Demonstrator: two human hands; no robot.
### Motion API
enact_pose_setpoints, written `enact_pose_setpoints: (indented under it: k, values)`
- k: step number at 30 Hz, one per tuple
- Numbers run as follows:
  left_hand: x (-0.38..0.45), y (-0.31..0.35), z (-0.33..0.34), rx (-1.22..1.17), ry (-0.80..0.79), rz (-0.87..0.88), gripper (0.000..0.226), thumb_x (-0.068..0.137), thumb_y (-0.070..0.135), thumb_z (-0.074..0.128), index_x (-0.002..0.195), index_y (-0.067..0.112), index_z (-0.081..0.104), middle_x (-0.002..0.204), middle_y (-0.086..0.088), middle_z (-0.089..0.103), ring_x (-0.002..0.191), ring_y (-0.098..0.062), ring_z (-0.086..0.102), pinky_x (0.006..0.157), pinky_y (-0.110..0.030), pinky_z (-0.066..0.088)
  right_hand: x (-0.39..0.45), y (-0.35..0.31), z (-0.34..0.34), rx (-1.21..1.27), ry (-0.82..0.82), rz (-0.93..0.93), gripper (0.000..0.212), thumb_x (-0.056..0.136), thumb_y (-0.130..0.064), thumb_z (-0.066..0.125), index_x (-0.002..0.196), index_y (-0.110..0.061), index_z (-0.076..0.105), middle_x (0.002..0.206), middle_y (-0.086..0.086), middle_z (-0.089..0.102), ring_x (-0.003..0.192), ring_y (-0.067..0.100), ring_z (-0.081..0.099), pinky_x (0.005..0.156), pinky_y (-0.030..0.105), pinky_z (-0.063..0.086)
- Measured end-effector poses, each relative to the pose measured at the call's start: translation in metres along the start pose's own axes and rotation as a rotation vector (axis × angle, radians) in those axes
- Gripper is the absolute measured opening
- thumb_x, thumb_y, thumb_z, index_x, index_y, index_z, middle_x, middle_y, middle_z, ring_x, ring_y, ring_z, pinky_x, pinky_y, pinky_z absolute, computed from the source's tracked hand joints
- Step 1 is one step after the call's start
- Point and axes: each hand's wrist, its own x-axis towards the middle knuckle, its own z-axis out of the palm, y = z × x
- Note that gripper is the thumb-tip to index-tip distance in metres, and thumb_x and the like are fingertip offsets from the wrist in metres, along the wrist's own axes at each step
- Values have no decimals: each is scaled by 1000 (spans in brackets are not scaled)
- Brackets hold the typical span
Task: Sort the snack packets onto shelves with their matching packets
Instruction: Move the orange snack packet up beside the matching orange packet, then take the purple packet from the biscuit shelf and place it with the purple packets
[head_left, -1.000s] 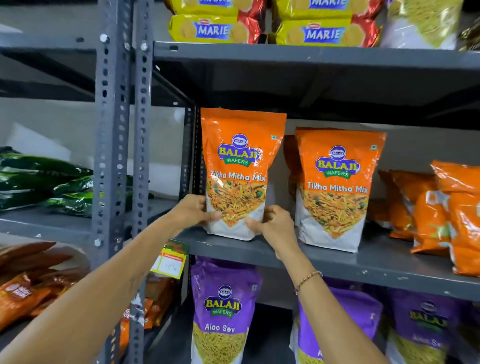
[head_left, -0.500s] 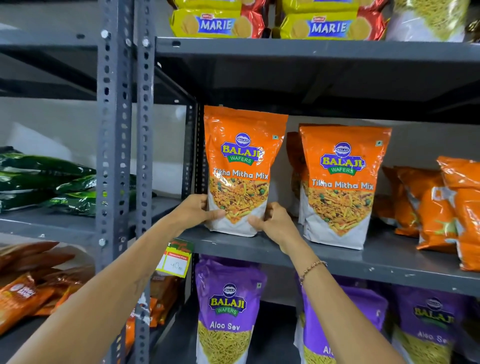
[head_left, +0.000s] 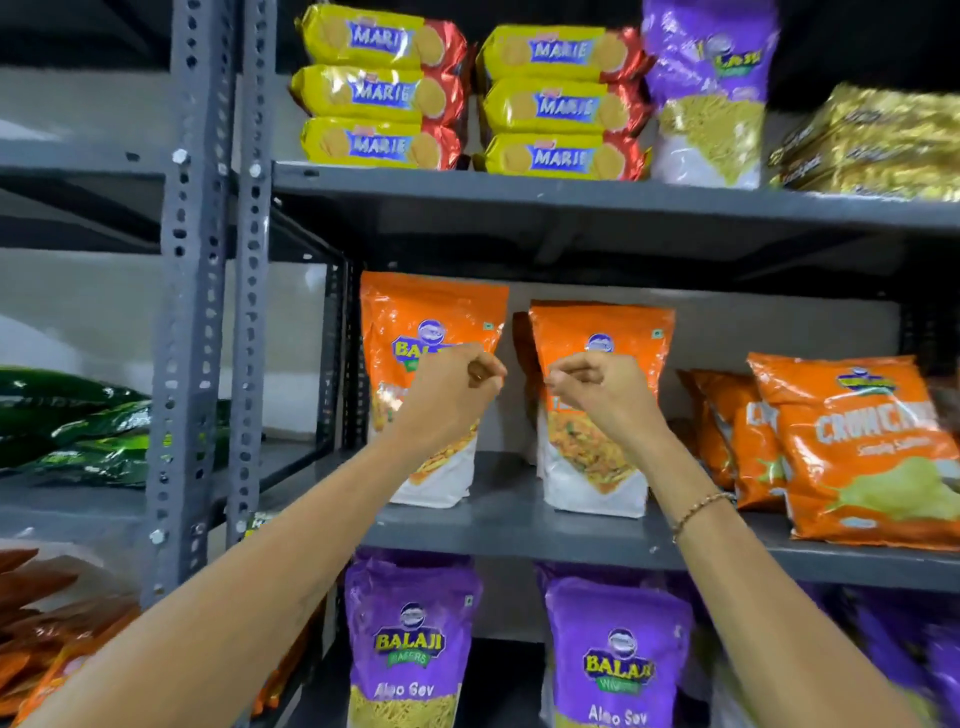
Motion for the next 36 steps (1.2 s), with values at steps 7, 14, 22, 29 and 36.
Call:
enact_pose_setpoints:
  k: [7,14,22,29,36]
  values:
    - [69,71,35,-68,12,129,14,84,17,62,98,16,65,89,2,68,76,-8,60,65,-5,44,45,-26,-93,-43,282,-120,6,81,-13,67,84,-15,71,79,9,73,74,16,67,80,37,56]
    - [145,154,66,-256,114,285,36,84,16,62,120,12,54,113,-3,64,101,-13,60,86,-15,47,109,-30,-175,-92,537,-250,23,86,-22,62,105,-10,68,104,5,71,94,12,64,78,19,50]
    - [219,213,93,11,155,177,24,91,19,49,106,2,55,112,-13,60,103,-27,55,72,-19,32,183,-31,-209,-681,416,-279,41,98,-30,34,94,3,58,106,30,61,104,42,56,78,38,37]
    - [248,230,101,124,-74,-75,48,93,32,48,132,5,44,135,-13,49,114,-31,51,90,-34,40,207,-39,-222,-689,127,-107,42,99,-29,31,119,1,53,133,22,53,120,37,50,88,35,39]
    - [251,219,105,155,23,-14,35,94,15,36,120,1,54,129,-19,55,117,-34,52,99,-37,43,215,-33,-239,-150,213,-30,41,93,-26,54,119,5,48,88,8,53,83,21,51,82,36,43]
